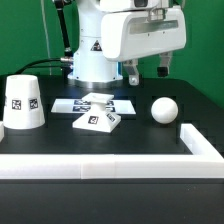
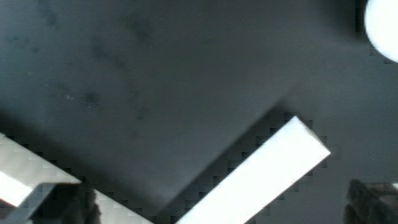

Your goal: Assemble lamp

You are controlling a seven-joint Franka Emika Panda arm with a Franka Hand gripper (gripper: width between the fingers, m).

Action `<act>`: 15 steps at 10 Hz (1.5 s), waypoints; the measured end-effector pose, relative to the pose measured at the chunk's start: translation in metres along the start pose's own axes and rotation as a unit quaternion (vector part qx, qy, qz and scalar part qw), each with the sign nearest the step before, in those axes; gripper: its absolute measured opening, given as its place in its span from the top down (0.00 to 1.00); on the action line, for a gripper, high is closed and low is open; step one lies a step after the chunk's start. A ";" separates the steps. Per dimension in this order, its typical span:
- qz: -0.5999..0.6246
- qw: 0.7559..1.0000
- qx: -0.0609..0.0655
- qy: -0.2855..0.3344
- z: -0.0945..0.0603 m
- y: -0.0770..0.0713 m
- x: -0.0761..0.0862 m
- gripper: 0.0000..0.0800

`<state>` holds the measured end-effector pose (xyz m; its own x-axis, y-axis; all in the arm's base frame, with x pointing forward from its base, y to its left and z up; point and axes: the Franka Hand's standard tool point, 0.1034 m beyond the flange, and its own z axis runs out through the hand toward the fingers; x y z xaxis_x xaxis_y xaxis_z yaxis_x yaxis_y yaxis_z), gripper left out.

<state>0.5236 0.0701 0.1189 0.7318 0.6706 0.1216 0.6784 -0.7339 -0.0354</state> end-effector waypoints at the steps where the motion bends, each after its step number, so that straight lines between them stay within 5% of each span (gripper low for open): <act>1: -0.002 1.000 0.000 0.000 0.000 0.000 0.000 0.13; 7: 0.012 1.000 0.001 -0.002 0.003 0.001 -0.006 0.13; 10: 0.088 0.996 0.003 -0.015 0.014 -0.002 -0.077 0.13; 15: 0.267 0.964 0.002 -0.017 0.015 -0.003 -0.081 0.13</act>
Offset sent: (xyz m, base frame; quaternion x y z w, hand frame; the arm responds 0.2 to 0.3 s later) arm 0.0000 0.0000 0.0000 0.0000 0.0000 0.0000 1.0000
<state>0.4635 0.0200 0.0943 0.9783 0.2003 0.0529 0.2044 -0.9749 -0.0881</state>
